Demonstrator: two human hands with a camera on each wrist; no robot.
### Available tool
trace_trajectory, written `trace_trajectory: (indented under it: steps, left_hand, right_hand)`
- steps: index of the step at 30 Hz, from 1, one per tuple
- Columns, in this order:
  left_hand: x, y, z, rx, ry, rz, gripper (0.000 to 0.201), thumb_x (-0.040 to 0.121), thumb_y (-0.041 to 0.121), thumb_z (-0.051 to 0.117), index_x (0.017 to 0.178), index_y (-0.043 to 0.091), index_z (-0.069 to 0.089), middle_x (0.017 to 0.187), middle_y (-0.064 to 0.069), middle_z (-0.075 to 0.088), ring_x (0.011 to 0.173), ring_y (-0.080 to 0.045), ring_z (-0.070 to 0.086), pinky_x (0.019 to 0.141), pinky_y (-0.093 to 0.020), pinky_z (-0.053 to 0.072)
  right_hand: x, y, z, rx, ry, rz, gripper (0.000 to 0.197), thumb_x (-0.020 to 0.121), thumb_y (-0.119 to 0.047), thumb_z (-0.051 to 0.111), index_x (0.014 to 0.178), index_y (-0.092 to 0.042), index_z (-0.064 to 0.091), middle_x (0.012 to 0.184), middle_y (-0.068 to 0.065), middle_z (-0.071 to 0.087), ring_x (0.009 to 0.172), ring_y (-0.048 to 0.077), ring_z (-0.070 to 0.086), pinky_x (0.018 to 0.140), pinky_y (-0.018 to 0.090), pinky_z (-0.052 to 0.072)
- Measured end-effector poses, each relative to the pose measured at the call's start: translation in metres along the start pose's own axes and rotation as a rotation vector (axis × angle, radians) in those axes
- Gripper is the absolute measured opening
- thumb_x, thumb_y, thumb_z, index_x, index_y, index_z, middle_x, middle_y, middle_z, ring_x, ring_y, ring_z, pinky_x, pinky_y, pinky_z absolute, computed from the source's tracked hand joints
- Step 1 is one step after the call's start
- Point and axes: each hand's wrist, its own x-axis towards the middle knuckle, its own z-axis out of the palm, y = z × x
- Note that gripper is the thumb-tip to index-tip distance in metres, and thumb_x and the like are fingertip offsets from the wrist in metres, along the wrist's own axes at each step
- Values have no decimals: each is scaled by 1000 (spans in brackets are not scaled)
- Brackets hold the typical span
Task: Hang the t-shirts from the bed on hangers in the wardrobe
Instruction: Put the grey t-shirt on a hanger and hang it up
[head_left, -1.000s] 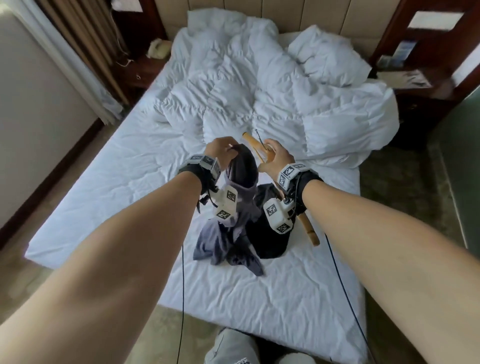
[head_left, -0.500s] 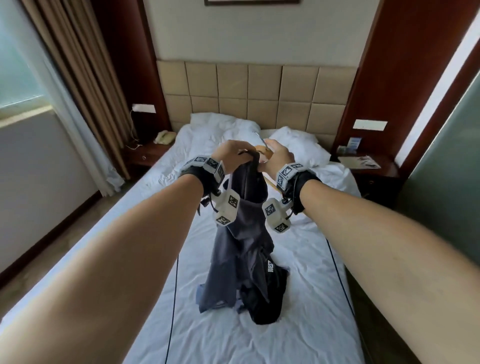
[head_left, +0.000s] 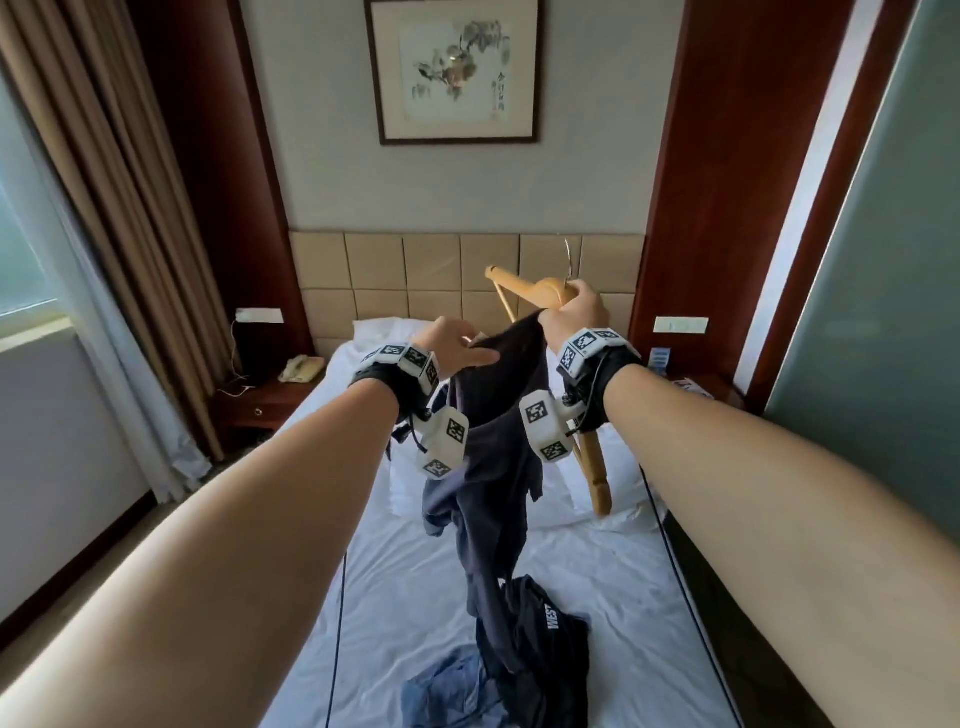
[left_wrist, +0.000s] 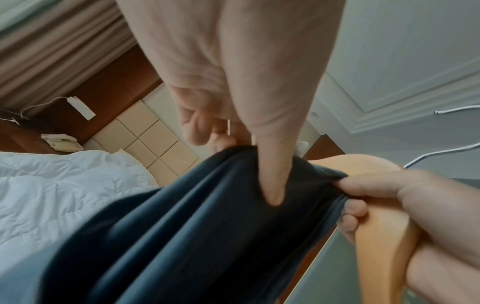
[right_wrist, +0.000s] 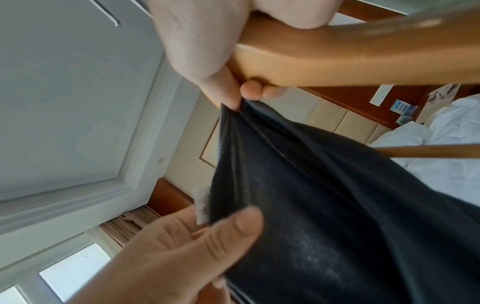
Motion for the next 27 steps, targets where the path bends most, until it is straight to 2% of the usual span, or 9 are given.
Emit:
trace_trajectory:
  steps: [3, 8, 12, 15, 19, 22, 23, 25, 27]
  left_hand:
    - [0, 0, -3, 112, -68, -45, 34, 80, 30, 77, 59, 28, 50, 61, 3, 51, 59, -16, 48, 59, -27, 38]
    - [5, -12, -11, 311, -77, -178, 14, 70, 24, 76, 81, 23, 69, 81, -9, 69, 78, -27, 66, 68, -33, 55]
    - [4, -26, -18, 404, -55, -237, 11, 77, 15, 66, 82, 24, 65, 82, -3, 62, 77, -25, 60, 62, -27, 43]
    - [9, -33, -19, 459, -28, -275, 13, 81, 14, 57, 90, 21, 64, 93, -5, 62, 75, -22, 56, 64, -30, 44]
    - [8, -28, -18, 587, -97, -343, 26, 90, 17, 61, 115, 9, 59, 90, -2, 49, 112, -31, 58, 83, -38, 47]
    - [2, -19, -19, 683, -174, -333, 44, 87, 23, 70, 125, 6, 55, 118, -10, 49, 119, -33, 52, 83, -38, 46]
    - [10, -26, -14, 654, -208, -394, 46, 83, 26, 74, 120, 4, 58, 116, -10, 51, 118, -33, 54, 86, -37, 49]
    - [23, -32, -10, 610, -295, -453, 46, 59, 26, 82, 94, 2, 65, 101, -9, 61, 110, -32, 63, 91, -40, 54]
    - [54, -53, -1, 542, -337, -448, 34, 46, 25, 75, 74, 8, 65, 93, -9, 68, 99, -30, 68, 85, -38, 57]
  right_hand:
    - [-1, -8, 4, 6, 62, -8, 37, 80, 0, 55, 114, -15, 59, 100, 2, 60, 98, 26, 61, 81, 29, 49]
    - [-3, -10, 12, 42, 141, 15, 36, 78, -1, 54, 110, -18, 59, 107, 7, 66, 100, 31, 64, 90, 43, 54]
    - [7, -4, 3, 9, 200, 56, 32, 85, -6, 55, 114, -18, 59, 114, 9, 66, 103, 31, 63, 88, 37, 50]
    - [13, 2, -1, -25, 221, 64, 32, 86, -7, 56, 117, -17, 59, 117, 11, 64, 106, 32, 61, 88, 36, 48]
    - [18, 7, -1, -42, 232, 70, 34, 85, -4, 55, 117, -16, 57, 113, 10, 64, 103, 32, 62, 86, 36, 50]
    - [21, 10, 1, -50, 233, 72, 33, 85, -4, 57, 116, -17, 56, 110, 8, 65, 99, 30, 64, 85, 36, 52]
    - [23, 12, 2, -52, 234, 72, 33, 85, -4, 57, 115, -17, 56, 108, 7, 65, 98, 29, 64, 84, 36, 53]
    - [26, 15, 3, -57, 245, 76, 32, 85, -4, 56, 114, -17, 56, 104, 6, 63, 97, 29, 64, 81, 34, 52]
    - [29, 16, 2, -72, 252, 80, 32, 86, -3, 55, 115, -16, 56, 105, 6, 63, 95, 28, 63, 76, 30, 46]
